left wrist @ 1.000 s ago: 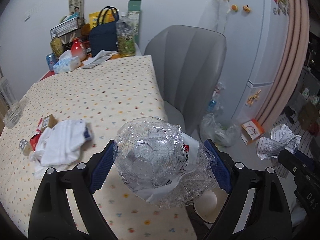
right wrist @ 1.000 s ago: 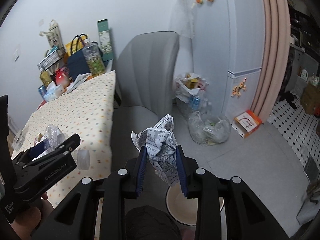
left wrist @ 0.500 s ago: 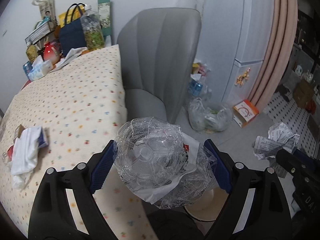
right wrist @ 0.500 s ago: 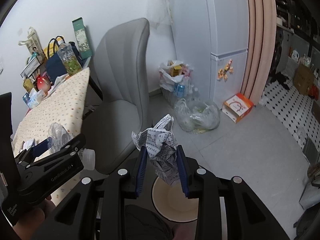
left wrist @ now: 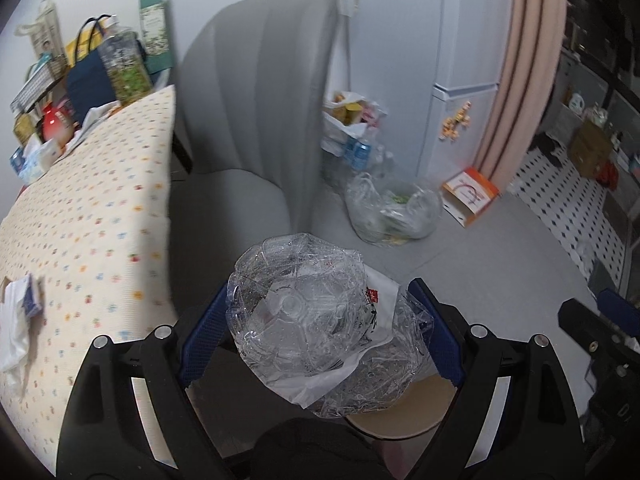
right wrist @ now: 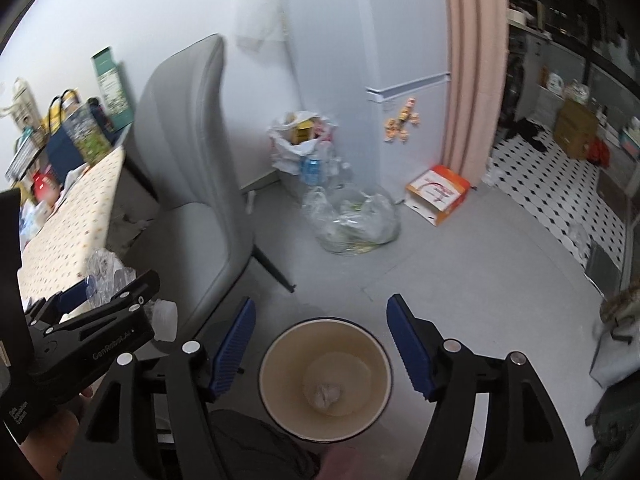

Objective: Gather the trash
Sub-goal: 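Open the left tool over the bin to drop the plastic bag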

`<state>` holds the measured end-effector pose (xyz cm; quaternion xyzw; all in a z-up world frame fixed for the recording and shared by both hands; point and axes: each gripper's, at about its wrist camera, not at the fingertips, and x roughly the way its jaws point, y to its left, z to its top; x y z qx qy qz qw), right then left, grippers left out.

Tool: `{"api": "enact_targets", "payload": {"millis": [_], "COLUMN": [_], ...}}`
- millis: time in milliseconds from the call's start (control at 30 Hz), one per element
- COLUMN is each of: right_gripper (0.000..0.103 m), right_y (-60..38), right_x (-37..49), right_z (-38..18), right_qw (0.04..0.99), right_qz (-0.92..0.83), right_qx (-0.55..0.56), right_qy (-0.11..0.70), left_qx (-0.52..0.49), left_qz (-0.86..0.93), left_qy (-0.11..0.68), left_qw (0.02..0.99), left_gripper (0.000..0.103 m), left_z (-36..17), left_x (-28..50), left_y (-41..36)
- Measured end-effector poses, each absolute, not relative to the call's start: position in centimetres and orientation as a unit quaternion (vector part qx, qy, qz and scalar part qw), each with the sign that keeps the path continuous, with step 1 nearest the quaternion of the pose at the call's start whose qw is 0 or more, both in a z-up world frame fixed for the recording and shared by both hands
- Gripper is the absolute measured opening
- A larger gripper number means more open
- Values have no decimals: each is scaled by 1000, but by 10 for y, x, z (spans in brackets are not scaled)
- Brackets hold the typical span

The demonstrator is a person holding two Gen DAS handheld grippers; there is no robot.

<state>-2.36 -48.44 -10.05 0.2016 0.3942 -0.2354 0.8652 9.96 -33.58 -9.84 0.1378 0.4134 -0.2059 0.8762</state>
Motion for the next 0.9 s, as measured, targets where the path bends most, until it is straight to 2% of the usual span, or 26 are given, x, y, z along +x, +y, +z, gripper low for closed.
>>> {"api": "enact_targets", "payload": {"millis": [300, 400, 467, 667, 900], "right_gripper": [72, 72, 72, 74, 86], "right_y": [-514, -518, -518, -505, -465], "right_x": [-64, -71, -73, -72, -61], "right_z": [-98, -97, -96, -85, -68], "right_qw": [854, 854, 855, 864, 882], "right_qz": [-284, -289, -289, -283, -258], "right_qx": [219, 220, 219, 210, 185], "right_qy": [376, 372, 371, 360, 349], "left_qx": [164, 160, 156, 129, 93], "left_qz": [-258, -279, -282, -260, -217], "left_qy": [434, 442, 439, 423, 399], "left_qw": [847, 837, 839, 859, 886], "left_gripper": [88, 95, 95, 97, 97], "left_z": [-114, -116, -113, -92, -66], "left_x": [71, 63, 62, 71, 78], "left_y": [-377, -383, -382, -356, -299]}}
